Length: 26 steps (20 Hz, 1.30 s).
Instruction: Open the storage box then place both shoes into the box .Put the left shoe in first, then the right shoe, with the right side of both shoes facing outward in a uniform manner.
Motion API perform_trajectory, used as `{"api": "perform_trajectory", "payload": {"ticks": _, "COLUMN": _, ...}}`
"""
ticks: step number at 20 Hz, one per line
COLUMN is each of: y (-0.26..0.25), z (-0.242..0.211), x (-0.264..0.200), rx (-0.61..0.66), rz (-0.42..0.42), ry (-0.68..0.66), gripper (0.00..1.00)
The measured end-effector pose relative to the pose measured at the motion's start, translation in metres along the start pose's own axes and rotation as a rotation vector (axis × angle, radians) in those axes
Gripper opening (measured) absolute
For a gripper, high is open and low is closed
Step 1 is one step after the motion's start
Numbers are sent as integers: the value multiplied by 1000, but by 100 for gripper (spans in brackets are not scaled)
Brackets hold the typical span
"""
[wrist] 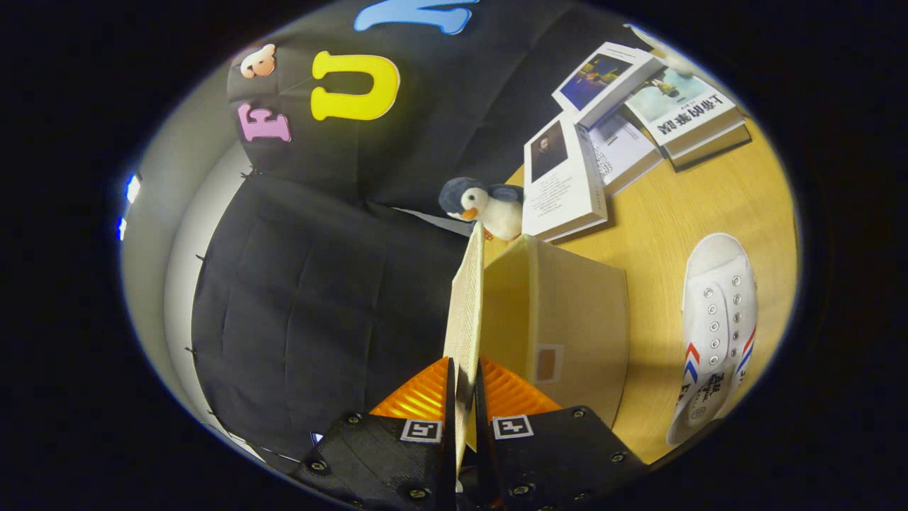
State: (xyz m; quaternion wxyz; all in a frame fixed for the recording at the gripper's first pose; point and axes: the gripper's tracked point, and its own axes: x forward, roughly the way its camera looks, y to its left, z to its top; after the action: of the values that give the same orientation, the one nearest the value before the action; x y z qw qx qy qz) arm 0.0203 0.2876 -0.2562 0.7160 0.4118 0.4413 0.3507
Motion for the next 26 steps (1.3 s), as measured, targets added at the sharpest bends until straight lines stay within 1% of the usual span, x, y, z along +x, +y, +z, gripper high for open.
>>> {"api": "perform_trajectory", "payload": {"ticks": 3, "y": 34, "z": 3, "x": 6, "rx": -81, "rz": 33, "ry": -4, "gripper": 12}}
{"api": "perform_trajectory", "payload": {"ticks": 6, "y": 66, "z": 1, "x": 21, "rx": -117, "rz": 65, "ry": 14, "gripper": 12}}
{"api": "perform_trajectory", "payload": {"ticks": 10, "y": 111, "z": -2, "x": 55, "rx": -172, "rz": 108, "ry": 37, "gripper": 12}}
{"api": "perform_trajectory", "payload": {"ticks": 14, "y": 148, "z": -20, "x": 97, "rx": -246, "rz": 136, "ry": 87, "gripper": 12}}
{"api": "perform_trajectory", "payload": {"ticks": 15, "y": 154, "z": -25, "x": 108, "rx": -270, "rz": 136, "ry": 98, "gripper": 17}}
{"api": "perform_trajectory", "payload": {"ticks": 16, "y": 161, "z": -29, "x": 118, "rx": -293, "rz": 140, "ry": 109, "gripper": 18}}
{"api": "perform_trajectory", "payload": {"ticks": 18, "y": 170, "z": -39, "x": 139, "rx": -333, "rz": 138, "ry": 141, "gripper": 24}}
{"api": "perform_trajectory", "payload": {"ticks": 20, "y": 174, "z": -48, "x": 155, "rx": -337, "rz": 129, "ry": 170, "gripper": 33}}
{"api": "perform_trajectory", "payload": {"ticks": 21, "y": 175, "z": -53, "x": 159, "rx": -324, "rz": 128, "ry": 181, "gripper": 34}}
{"api": "perform_trajectory", "payload": {"ticks": 22, "y": 176, "z": -58, "x": 165, "rx": -305, "rz": 129, "ry": 189, "gripper": 52}}
{"api": "perform_trajectory", "payload": {"ticks": 23, "y": 178, "z": -63, "x": 164, "rx": -295, "rz": 129, "ry": 199, "gripper": 53}}
{"api": "perform_trajectory", "payload": {"ticks": 24, "y": 179, "z": -65, "x": 160, "rx": -298, "rz": 118, "ry": 207, "gripper": 72}}
{"api": "perform_trajectory", "payload": {"ticks": 25, "y": 177, "z": -68, "x": 162, "rx": -313, "rz": 106, "ry": 212, "gripper": 83}}
{"api": "perform_trajectory", "payload": {"ticks": 26, "y": 171, "z": -67, "x": 160, "rx": -337, "rz": 93, "ry": 208, "gripper": 90}}
